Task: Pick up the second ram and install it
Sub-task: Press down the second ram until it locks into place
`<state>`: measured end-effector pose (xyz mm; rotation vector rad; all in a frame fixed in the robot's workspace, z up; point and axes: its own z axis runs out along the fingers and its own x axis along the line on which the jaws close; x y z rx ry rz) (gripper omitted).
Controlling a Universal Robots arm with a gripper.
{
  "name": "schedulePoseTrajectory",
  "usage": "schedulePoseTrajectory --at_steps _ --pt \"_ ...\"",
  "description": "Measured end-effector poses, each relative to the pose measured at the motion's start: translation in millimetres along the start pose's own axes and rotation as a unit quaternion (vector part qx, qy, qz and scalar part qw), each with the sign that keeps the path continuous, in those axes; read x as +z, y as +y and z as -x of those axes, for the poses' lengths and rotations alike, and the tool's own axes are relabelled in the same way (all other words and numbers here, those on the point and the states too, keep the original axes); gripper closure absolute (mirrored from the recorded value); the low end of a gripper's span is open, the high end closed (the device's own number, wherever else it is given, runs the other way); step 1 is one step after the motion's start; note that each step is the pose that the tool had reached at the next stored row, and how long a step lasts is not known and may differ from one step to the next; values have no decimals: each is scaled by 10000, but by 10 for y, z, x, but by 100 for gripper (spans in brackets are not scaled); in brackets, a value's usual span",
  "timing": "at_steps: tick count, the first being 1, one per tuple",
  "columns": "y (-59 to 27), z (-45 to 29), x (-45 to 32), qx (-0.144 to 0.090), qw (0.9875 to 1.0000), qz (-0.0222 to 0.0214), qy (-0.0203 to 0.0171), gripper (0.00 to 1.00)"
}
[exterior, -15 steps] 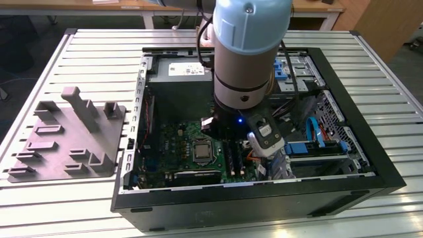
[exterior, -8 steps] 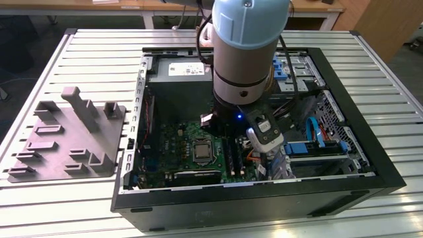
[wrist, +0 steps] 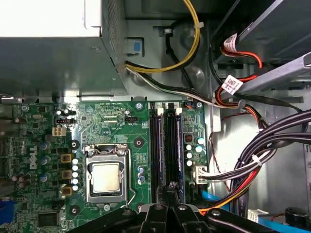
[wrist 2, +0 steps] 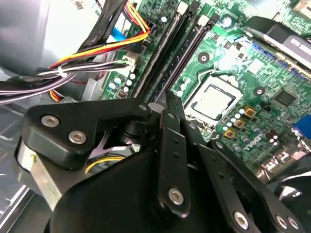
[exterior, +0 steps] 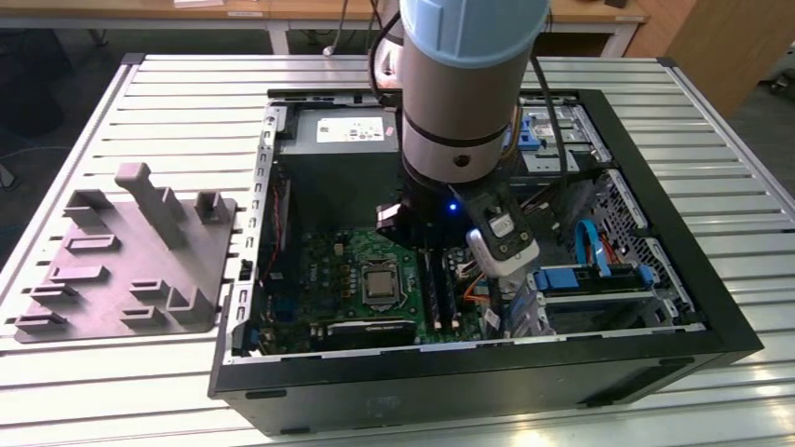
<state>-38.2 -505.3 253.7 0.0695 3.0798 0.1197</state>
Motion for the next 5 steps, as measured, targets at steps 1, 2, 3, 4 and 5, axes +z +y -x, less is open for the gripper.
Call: schedulePoseTrajectory --at_steps 1,2,3,4,5 --pt "0 0 0 0 10000 0 0 90" --pt "0 0 -1 0 10000 -2 0 90" --pt "0 0 -1 0 10000 -2 0 90" --pt "0 0 -1 0 10000 -2 0 90" --pt "0 0 -1 0 10000 -2 0 90"
